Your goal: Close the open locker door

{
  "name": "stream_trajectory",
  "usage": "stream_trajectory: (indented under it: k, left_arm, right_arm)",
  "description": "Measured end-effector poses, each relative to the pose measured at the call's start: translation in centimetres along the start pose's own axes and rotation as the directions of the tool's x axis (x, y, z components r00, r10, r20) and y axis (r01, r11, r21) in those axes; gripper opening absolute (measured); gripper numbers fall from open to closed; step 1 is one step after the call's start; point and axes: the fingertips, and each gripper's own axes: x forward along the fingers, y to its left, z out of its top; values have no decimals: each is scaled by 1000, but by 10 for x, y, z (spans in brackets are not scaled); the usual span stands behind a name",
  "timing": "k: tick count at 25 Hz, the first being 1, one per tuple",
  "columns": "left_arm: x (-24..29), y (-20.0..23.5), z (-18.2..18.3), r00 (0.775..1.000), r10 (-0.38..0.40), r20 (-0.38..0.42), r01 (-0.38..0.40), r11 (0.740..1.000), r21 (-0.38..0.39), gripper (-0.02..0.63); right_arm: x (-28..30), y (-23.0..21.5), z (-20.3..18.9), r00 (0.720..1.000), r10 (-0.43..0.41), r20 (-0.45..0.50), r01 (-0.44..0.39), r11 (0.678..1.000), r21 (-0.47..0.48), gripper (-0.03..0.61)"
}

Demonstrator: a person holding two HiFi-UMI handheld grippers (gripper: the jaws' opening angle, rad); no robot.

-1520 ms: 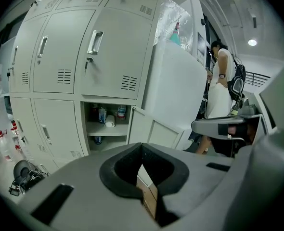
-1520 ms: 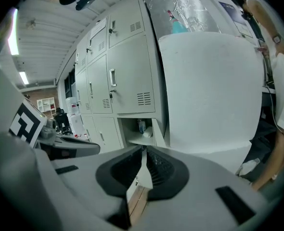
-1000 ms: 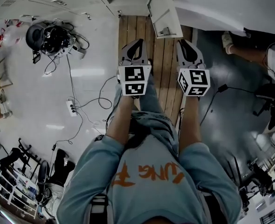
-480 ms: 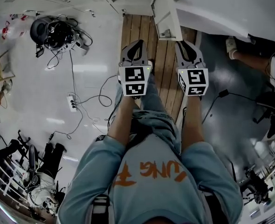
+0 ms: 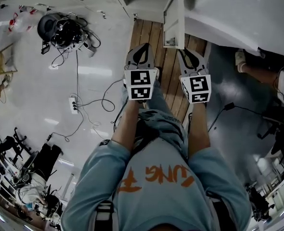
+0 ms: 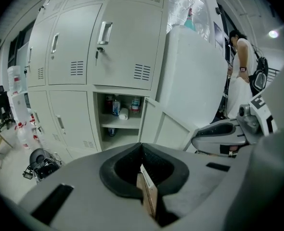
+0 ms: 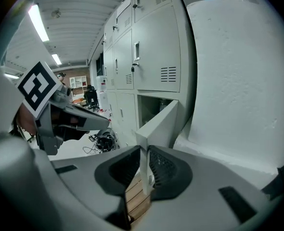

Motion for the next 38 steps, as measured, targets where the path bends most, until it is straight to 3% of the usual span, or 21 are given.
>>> stream_trajectory:
  k: [12,19,29,38]
  left_arm:
    - [-12,72,-1,995,99,-1,-99,993,-66,21]
    - [-7,111,5,995,102,-1,-102,993,-67,21]
    - [1,162,10,996,94,-10,-94,993,-77,21]
    - [-1,205,15,993,117,0,-117,987,-109,21]
  right_arm:
    - [42,49,31,993,114,-9,-115,989,-90,112]
    - [76,78,55,992,125,4,-124,987,-103,112]
    - [127,100,94,997,67,22,-65,993,-94,112]
    - [172,104,125,999,-47,19,48,993,-109,112]
